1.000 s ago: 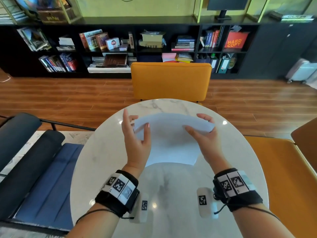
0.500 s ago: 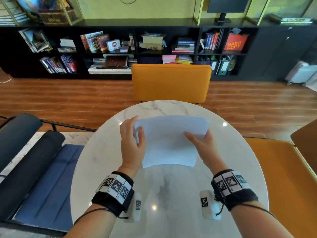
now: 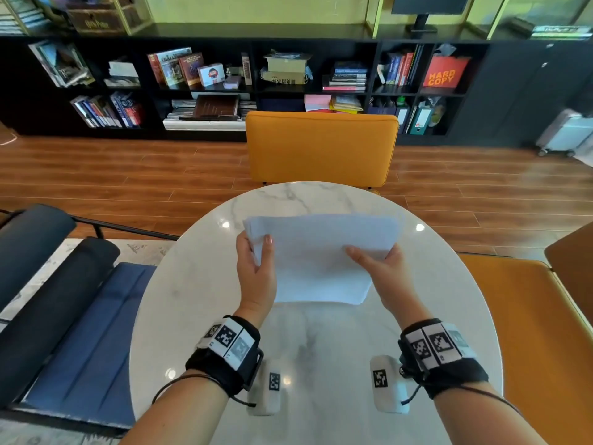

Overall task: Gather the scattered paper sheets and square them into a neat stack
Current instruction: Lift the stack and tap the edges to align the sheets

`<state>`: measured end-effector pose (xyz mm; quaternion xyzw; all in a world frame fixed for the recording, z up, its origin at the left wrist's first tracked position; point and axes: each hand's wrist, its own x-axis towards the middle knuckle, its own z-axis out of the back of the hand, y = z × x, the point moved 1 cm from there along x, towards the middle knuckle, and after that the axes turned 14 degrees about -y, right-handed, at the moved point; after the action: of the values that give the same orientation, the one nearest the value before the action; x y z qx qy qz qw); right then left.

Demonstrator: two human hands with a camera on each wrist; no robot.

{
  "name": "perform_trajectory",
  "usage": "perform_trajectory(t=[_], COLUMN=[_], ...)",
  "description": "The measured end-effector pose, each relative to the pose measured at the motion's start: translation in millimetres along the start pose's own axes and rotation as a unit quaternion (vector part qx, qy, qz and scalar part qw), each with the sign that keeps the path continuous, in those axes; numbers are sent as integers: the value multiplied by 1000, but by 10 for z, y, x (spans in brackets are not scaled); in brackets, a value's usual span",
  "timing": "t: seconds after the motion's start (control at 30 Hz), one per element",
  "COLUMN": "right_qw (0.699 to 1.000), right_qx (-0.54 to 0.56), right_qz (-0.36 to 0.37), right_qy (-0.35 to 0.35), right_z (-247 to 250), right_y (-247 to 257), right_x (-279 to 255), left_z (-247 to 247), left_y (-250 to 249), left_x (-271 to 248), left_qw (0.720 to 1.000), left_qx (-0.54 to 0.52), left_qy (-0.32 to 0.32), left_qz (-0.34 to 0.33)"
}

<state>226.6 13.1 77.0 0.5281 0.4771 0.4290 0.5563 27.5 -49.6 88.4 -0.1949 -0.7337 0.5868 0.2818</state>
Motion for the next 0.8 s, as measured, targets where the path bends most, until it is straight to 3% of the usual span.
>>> perform_trajectory(t=[0.23, 0.37, 0.6, 0.8], right_qw=[1000, 999, 998, 988], right_qx=[-11, -28, 3, -47], right_qz=[22, 2, 65, 145], right_qy=[4, 24, 17, -24], right_z=[2, -1, -14, -45], right_y=[6, -118, 212, 235], right_x=[-58, -122, -98, -115], left_z=[88, 120, 43, 51], left_y=[70, 106, -125, -104], left_x=[-29, -119, 3, 43], left_qw=[1000, 999, 993, 983], left_qx=[9, 27, 45, 78], left_qy=[-18, 7, 13, 15], left_qz=[-8, 18, -112, -168])
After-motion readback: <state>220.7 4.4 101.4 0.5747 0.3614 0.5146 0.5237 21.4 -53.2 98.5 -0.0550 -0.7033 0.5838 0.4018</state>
